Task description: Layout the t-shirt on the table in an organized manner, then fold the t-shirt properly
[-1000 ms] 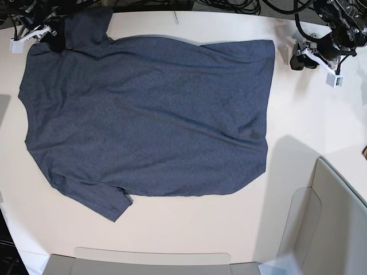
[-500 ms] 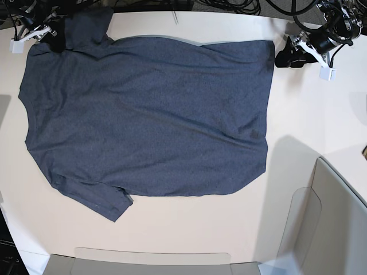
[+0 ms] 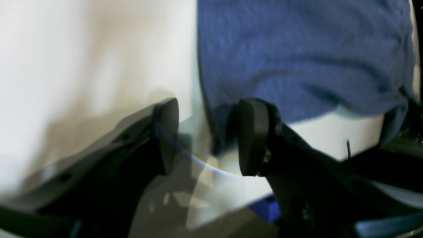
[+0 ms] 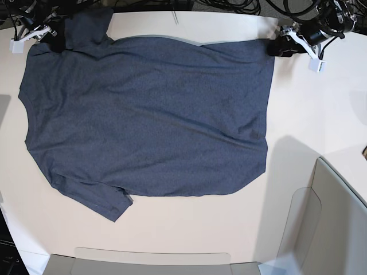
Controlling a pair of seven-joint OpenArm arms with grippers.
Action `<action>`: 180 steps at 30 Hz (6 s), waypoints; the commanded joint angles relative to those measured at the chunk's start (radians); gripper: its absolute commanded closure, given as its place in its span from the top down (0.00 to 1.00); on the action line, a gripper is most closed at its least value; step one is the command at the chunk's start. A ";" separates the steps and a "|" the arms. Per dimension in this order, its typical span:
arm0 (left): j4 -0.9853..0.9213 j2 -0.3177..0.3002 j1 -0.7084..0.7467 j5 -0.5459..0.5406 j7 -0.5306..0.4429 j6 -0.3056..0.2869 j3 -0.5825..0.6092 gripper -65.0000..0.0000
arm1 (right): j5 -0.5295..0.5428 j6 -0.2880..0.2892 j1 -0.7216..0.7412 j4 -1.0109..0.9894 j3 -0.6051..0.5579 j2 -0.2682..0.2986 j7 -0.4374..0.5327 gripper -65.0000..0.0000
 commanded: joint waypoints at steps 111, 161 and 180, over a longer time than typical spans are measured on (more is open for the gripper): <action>-0.147 -0.206 -0.354 -0.127 0.011 0.026 0.105 0.00 | -0.450 -0.038 0.459 0.138 -0.104 0.014 -0.052 0.00; -0.147 -0.212 -0.354 -0.127 0.019 0.024 0.180 0.45 | -0.298 -0.061 0.405 0.136 -0.084 0.045 -0.060 0.51; -0.147 -0.209 -0.354 -0.127 0.019 0.024 0.180 0.45 | -0.291 -0.106 0.451 -0.020 0.049 0.048 -0.121 0.51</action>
